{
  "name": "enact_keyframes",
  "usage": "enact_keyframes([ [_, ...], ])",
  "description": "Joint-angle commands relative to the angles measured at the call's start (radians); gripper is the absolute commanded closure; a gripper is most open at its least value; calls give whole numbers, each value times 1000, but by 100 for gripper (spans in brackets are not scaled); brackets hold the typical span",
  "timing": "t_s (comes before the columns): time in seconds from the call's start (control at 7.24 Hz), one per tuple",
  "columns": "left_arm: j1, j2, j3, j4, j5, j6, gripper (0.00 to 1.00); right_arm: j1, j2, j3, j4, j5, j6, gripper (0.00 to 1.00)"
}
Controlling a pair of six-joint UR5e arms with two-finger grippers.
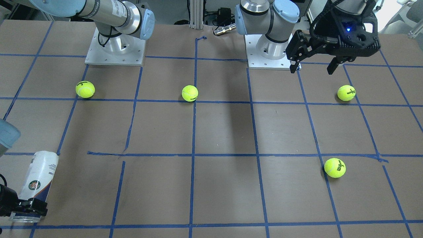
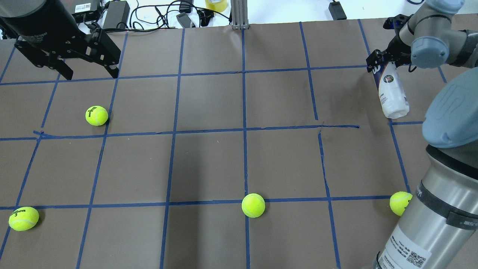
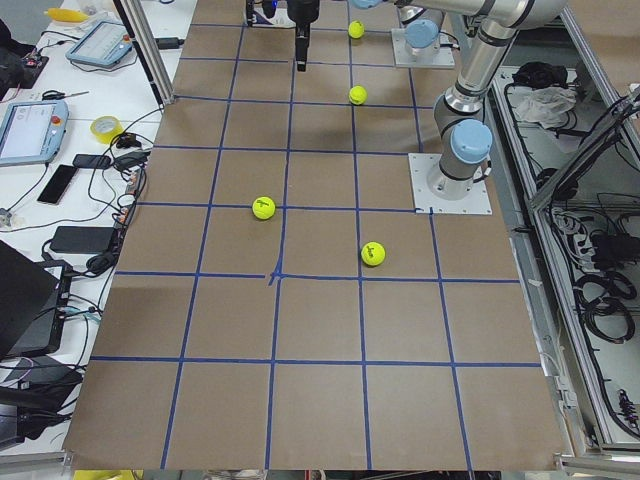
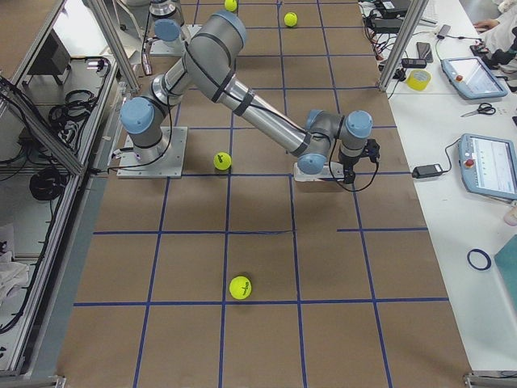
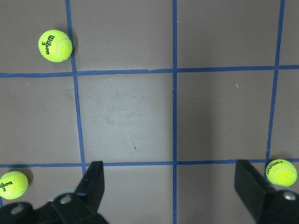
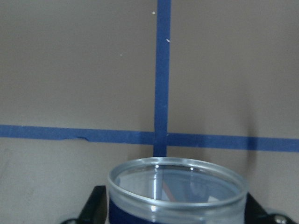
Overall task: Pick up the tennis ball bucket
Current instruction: 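Lower the right gripper and close it around the can's closed end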
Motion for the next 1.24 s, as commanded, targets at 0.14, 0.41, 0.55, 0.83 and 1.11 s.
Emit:
enact_keyframes([
  [0.14, 0, 0, 0, 0, 0, 1, 0, -1, 7, 8, 7, 4, -9, 3],
  [0.41, 0, 0, 0, 0, 0, 1, 0, -1, 7, 8, 7, 4, -9, 14],
  [0.55, 0, 0, 0, 0, 0, 0, 0, -1, 7, 8, 7, 2, -10, 25],
  [0.83, 0, 0, 0, 0, -2, -6, 0, 0, -9, 8, 8, -10, -12, 48],
  [1.11, 0, 0, 0, 0, 0, -7, 0, 8, -33, 0, 21, -7, -12, 47],
])
